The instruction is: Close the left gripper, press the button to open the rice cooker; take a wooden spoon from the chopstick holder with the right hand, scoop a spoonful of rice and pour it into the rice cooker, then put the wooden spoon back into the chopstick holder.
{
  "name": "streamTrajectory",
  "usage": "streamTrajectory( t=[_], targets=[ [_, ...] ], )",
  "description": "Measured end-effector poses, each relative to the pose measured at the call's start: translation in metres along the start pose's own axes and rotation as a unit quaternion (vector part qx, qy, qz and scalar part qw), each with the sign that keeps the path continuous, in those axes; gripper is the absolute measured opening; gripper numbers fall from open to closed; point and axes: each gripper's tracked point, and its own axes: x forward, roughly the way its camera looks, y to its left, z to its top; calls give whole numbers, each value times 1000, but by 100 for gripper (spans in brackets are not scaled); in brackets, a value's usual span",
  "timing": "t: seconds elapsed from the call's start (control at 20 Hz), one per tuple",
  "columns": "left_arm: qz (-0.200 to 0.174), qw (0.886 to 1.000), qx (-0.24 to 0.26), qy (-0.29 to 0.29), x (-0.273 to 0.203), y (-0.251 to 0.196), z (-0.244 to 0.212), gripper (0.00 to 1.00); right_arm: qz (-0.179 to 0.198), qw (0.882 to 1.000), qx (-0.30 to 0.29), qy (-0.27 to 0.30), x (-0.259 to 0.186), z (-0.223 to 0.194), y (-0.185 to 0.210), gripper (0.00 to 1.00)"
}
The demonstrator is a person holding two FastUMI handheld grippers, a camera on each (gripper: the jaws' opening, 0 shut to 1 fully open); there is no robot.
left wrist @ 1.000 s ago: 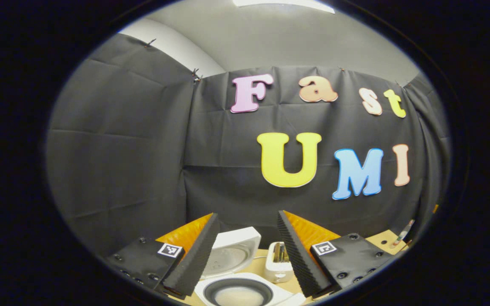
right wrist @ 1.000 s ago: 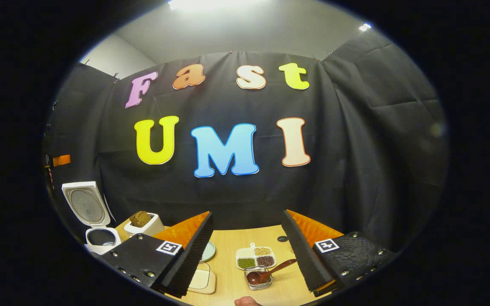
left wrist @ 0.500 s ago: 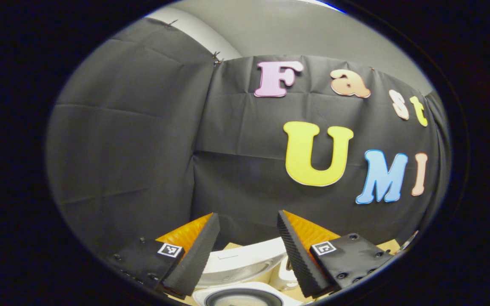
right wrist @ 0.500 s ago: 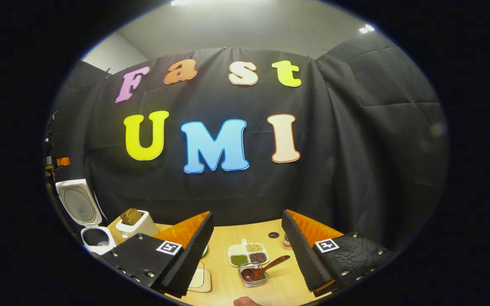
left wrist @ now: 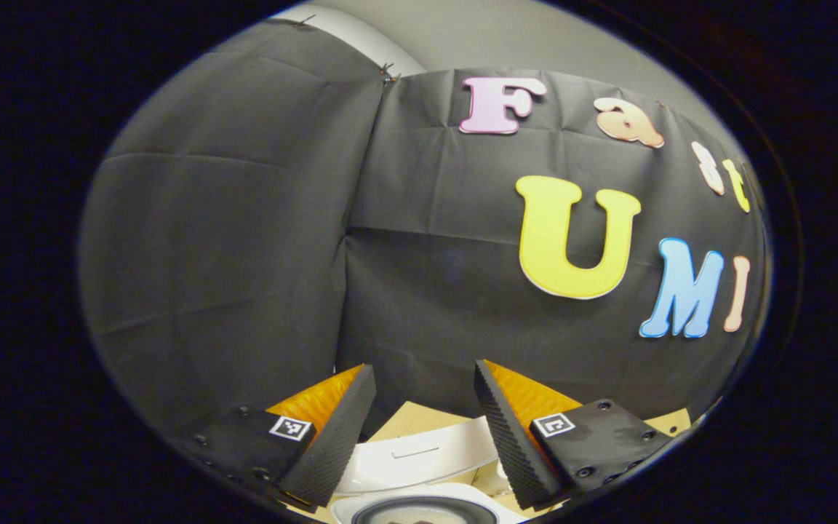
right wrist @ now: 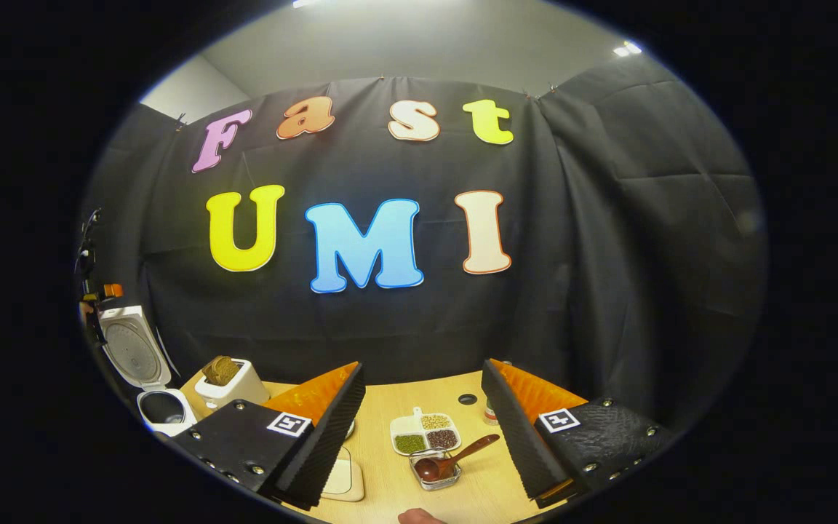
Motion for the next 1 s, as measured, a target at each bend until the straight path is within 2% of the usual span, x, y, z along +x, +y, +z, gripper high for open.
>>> streamTrajectory(
  t=[0.05,0.2,0.25,0.55,0.65,0.8,0.9,0.95,1.0],
  targets=[
    [2,1000,-6,18,2,1,-13,98,2,1000,-1,-2,-1,0,1,98],
    [14,999,40,22,-4,3,-22,94,8,1000,-5,-6,0,2,5,98],
    [16,999,36,20,-9,3,-19,91,9,1000,-4,-5,1,2,5,98],
    [20,999,35,17,-29,-6,-27,97,17,1000,5,-2,0,-2,3,98],
    [21,999,36,11,-39,-13,-31,97,19,1000,6,0,-1,-4,1,98],
    [22,999,38,3,-56,-21,-41,91,25,1000,9,3,0,-4,-3,98],
    [21,999,38,2,-67,-27,-49,97,29,1000,10,2,1,-2,-5,98],
    [20,999,38,1,-72,-29,-53,91,32,999,11,2,2,0,-5,98],
    [20,999,39,1,-77,-32,-56,94,36,999,12,3,2,1,-5,98]
  ],
)
